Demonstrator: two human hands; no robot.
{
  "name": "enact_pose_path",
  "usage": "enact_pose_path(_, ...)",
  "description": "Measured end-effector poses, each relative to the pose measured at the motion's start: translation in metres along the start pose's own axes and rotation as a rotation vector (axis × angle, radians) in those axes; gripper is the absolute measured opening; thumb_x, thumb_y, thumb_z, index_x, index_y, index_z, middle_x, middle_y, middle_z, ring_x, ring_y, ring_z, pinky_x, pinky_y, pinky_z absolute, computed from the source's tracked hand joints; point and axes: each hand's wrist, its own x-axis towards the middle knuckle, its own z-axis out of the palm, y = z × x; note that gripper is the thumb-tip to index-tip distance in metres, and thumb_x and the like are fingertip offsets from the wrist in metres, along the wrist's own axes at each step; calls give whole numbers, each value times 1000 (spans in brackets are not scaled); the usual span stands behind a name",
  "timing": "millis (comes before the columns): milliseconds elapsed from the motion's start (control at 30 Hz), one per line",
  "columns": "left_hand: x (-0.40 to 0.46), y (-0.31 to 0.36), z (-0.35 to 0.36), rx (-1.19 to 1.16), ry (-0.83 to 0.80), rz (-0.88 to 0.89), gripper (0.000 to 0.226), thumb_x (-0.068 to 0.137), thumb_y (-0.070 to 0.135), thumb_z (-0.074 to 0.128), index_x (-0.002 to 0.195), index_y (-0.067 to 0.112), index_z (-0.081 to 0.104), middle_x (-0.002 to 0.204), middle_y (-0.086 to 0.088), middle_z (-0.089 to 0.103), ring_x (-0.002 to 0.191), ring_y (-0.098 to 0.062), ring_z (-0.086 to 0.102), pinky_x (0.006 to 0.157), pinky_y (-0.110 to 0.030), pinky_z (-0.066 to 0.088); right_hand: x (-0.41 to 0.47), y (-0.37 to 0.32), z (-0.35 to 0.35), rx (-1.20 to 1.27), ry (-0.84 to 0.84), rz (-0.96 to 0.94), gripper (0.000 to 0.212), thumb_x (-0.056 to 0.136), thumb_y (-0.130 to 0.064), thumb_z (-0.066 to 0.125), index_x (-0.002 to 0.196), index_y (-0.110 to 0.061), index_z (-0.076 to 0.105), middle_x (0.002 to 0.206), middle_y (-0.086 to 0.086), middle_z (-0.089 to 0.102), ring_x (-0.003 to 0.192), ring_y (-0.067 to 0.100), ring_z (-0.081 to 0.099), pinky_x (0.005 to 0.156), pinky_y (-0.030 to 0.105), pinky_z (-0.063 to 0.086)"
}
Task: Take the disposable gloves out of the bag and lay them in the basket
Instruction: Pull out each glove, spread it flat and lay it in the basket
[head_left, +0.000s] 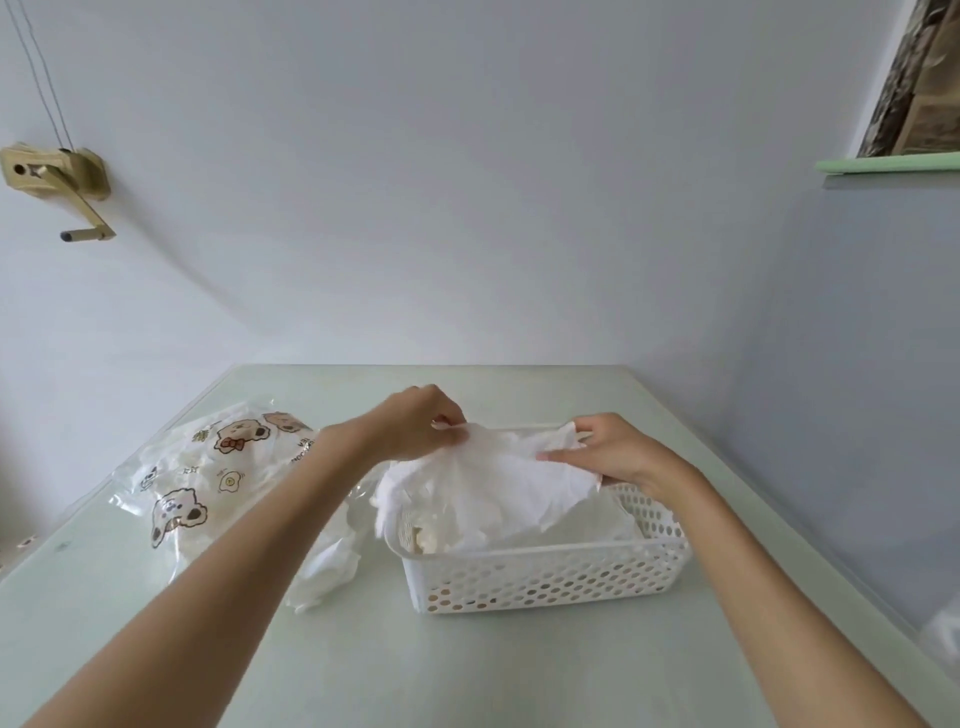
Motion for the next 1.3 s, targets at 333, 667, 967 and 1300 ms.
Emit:
enact_pose_path(333, 25, 15, 51, 303, 164, 56, 31, 88, 26, 66, 118, 28, 59, 113, 11, 65, 105, -14, 61, 76, -26, 42, 10, 32, 11, -969, 253, 26, 38, 91, 0, 42, 128, -11, 44, 125, 9, 56, 113, 29, 55, 73, 28, 33)
enact_pose_path(667, -6, 25, 52, 346, -237, 27, 37, 80, 60, 63, 94, 26, 68, 101, 8, 69, 98, -15, 62, 78, -28, 40, -5, 28, 14, -850, 100, -87, 28, 84, 2, 52, 91, -24, 58, 106, 1, 59, 87, 21, 57, 71, 26, 40)
enact_pose_path(967, -27, 26, 57, 468, -398, -35, 31, 93, 48, 51, 109, 26, 66, 117, 1, 65, 109, -23, 60, 90, -31, 40, -3, 42, 6, -952, -180, 133, 59, 91, -9, 45, 146, -25, 33, 144, 5, 44, 123, 26, 49, 96, 34, 45)
enact_pose_path(1300, -30, 37, 24, 263, -211, 4, 14, 93, 36, 58, 104, 31, 65, 114, 11, 66, 109, -14, 59, 94, -32, 43, -3, 38, -1, -650, -46, -116, 30, 81, -5, 62, 101, -28, 63, 79, -10, 53, 72, 11, 54, 62, 23, 42)
